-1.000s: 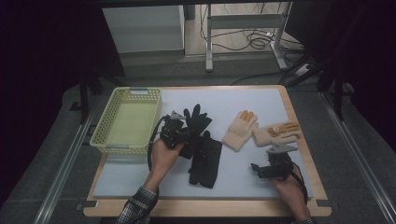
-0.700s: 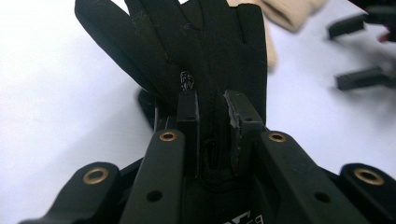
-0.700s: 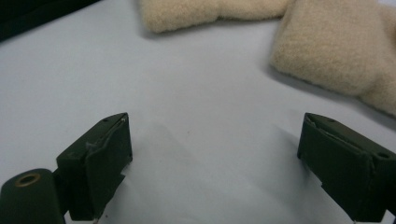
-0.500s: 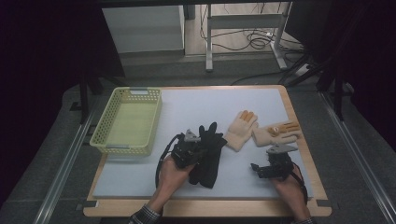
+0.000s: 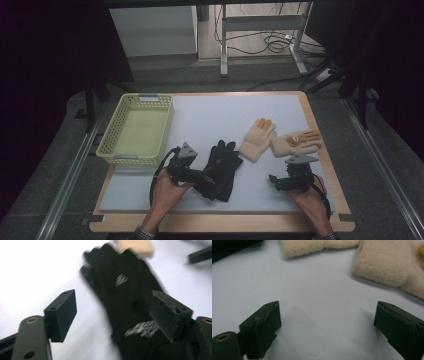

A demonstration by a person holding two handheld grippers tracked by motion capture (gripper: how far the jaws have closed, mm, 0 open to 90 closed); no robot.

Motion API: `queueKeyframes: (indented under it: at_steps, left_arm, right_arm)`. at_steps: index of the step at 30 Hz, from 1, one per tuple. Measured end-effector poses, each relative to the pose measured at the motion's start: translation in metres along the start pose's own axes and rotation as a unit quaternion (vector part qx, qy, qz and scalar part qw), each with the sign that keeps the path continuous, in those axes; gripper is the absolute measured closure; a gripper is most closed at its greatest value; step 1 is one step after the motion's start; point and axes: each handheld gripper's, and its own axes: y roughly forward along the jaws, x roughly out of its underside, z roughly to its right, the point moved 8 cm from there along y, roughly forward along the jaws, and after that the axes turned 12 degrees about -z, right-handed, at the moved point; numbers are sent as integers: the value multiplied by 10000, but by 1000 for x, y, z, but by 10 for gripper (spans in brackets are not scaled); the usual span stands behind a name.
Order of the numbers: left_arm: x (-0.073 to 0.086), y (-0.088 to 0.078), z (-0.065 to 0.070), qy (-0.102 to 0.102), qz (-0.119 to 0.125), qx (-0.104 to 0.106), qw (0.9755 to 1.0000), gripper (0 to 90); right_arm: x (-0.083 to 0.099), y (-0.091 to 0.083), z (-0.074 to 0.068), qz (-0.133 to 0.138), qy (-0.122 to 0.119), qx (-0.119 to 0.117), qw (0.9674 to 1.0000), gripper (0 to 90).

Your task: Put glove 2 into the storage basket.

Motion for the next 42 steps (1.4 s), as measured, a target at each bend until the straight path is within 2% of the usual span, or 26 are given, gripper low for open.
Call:
queueKeyframes:
  at_steps: [1, 5, 6, 7, 8, 9, 10, 15, 16, 17, 19, 21, 22, 24, 26, 30, 32, 34, 36, 37, 38, 39, 40, 41, 42]
  left_arm:
    - [0, 0, 0, 0, 0, 0, 10000, 202]
    - [18, 2, -11, 121, -98, -274, 9995, 178]
    - [23, 3, -13, 141, -123, -313, 9993, 171]
    - [28, 4, -16, 123, -128, -341, 9993, 162]
    - [36, 5, -20, 78, -139, -396, 9991, 158]
    - [36, 5, -20, 78, -139, -396, 9991, 154]
    - [44, 6, -25, 7, -152, -393, 9991, 152]
    - [58, 9, -33, -93, -235, -465, 9986, 148]
    - [61, 10, -35, -106, -247, -512, 9983, 148]
    - [63, 11, -37, -125, -244, -528, 9982, 145]
    - [66, 11, -39, -218, -197, -417, 9987, 142]
    - [66, 11, -40, -288, -201, -396, 9986, 137]
    - [65, 12, -40, -331, -203, -357, 9986, 131]
    - [66, 13, -40, -325, -231, -275, 9988, 121]
    - [66, 13, -39, -309, -232, -290, 9988, 103]
    - [66, 13, -39, -293, -235, -285, 9989, 104]
    - [66, 13, -39, -293, -240, -303, 9988, 106]
    - [66, 13, -40, -282, -238, -313, 9988, 107]
    - [66, 13, -39, -295, -233, -315, 9988, 108]
    - [66, 13, -39, -295, -233, -315, 9988, 109]
    - [66, 13, -39, -295, -234, -319, 9988, 109]
    - [66, 13, -40, -298, -232, -324, 9988, 110]
    - [66, 13, -40, -302, -229, -324, 9988, 114]
    - [66, 13, -39, -327, -206, -327, 9987, 115]
    - [66, 13, -39, -327, -206, -327, 9987, 115]
  right_arm:
    - [0, 0, 0, 0, 0, 0, 10000, 96]
    - [-6, -4, -7, 51, -58, -91, 9999, 168]
    - [-9, -6, -10, 104, -46, -165, 9998, 178]
    - [-15, -9, -18, 191, -52, -341, 9992, 196]
    - [-17, -10, -21, 219, -70, -394, 9990, 205]
    - [-17, -10, -21, 219, -70, -394, 9990, 205]
    - [-26, -10, -33, 266, -186, -544, 9980, 237]
    - [-47, -6, -60, 224, -426, -778, 9958, 330]
    - [-47, -6, -60, 224, -426, -778, 9958, 330]
    - [-58, -4, -73, 182, -510, -871, 9947, 363]
    - [-61, -3, -77, 171, -534, -890, 9944, 377]
    - [-73, -1, -89, 149, -651, -952, 9932, 402]
    - [-82, 2, -100, 122, -743, -989, 9922, 418]
    - [-85, 3, -105, 116, -758, -1020, 9918, 421]
    - [-97, 9, -122, 98, -778, -1187, 9898, 417]
    - [-105, 17, -133, 64, -762, -1164, 9903, 344]
    - [-110, 32, -140, -28, -811, -951, 9922, 303]
    - [-110, 41, -142, -85, -879, -824, 9927, 314]
    - [-109, 49, -144, -113, -1022, -616, 9928, 399]
    - [-109, 49, -144, -113, -1022, -616, 9928, 399]
    - [-109, 51, -145, -83, -1104, -541, 9924, 455]
    - [-108, 50, -147, -83, -1152, -637, 9913, 564]
    - [-106, 49, -151, -54, -1280, -675, 9895, 716]
    - [-106, 48, -153, -42, -1349, -677, 9885, 775]
    - [-106, 48, -153, -42, -1349, -677, 9885, 775]
